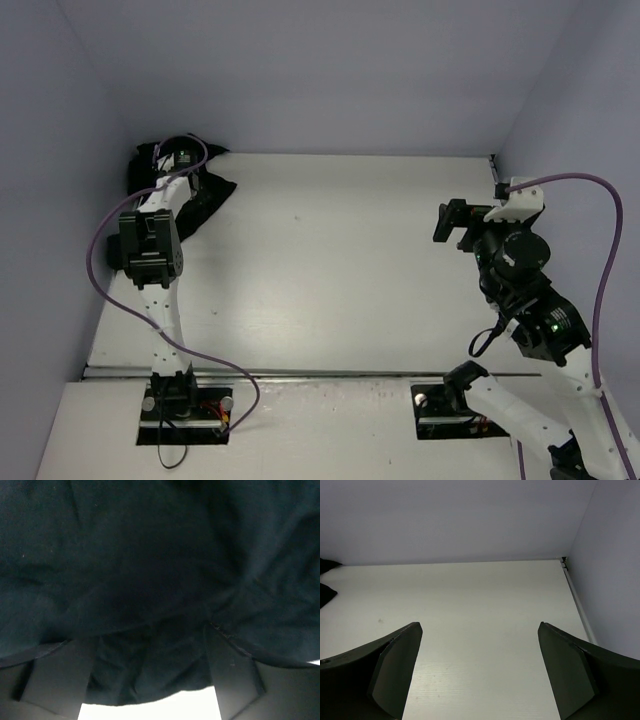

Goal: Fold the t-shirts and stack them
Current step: Move the tshirt to the center of the board

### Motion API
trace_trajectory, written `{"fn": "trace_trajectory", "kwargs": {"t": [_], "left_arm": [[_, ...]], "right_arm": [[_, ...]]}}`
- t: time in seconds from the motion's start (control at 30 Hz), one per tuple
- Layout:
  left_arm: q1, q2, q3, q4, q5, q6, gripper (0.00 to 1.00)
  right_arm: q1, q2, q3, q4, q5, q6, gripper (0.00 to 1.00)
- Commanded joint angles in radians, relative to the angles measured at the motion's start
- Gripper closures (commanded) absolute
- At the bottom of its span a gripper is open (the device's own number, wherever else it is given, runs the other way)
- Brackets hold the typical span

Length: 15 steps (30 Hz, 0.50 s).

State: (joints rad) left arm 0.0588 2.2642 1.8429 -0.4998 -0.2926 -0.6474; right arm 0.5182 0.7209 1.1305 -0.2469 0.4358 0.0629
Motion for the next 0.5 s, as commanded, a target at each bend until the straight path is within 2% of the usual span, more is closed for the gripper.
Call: {"fn": "trace_trajectory", "kwargs": {"t": [0.0, 0.07, 0.1, 0.13, 0.2, 0.27, 0.4, 0.47], "left_arm": [[0.021, 0.015, 0.063, -0.02, -0.039, 0.001, 0.28], [0.021, 0.034, 0.065, -0.03, -0.036, 0.012, 0.44], [0.022, 0.038, 0.065, -0.036, -0.025, 0.014, 0.59], [0.023, 0.038, 0.065, -0.042, -0.023, 0.014, 0.6], [0.023, 0.043, 0.053, -0.061, 0.005, 0.009, 0.83], [0.022, 0.029, 0.032, -0.06, 0.046, 0.01, 0.98], [-0.013, -0.049, -0.012, -0.061, 0.167, 0.035, 1.0], [-0.081, -0.133, -0.047, -0.065, 0.239, 0.046, 1.0]], "right_arm": [[0.005, 0.036, 0.004, 0.056, 0.002, 0.011, 0.0], [0.005, 0.04, 0.003, 0.057, -0.002, 0.011, 0.0], [0.005, 0.04, 0.003, 0.057, -0.003, 0.012, 0.0], [0.005, 0.04, 0.004, 0.057, -0.003, 0.012, 0.0], [0.005, 0.034, 0.005, 0.057, -0.005, 0.012, 0.0], [0.005, 0.026, -0.002, 0.057, 0.001, 0.009, 0.0], [0.005, 0.013, -0.012, 0.057, 0.005, -0.003, 0.0], [0.005, 0.012, -0.011, 0.057, 0.008, -0.004, 0.0]]}}
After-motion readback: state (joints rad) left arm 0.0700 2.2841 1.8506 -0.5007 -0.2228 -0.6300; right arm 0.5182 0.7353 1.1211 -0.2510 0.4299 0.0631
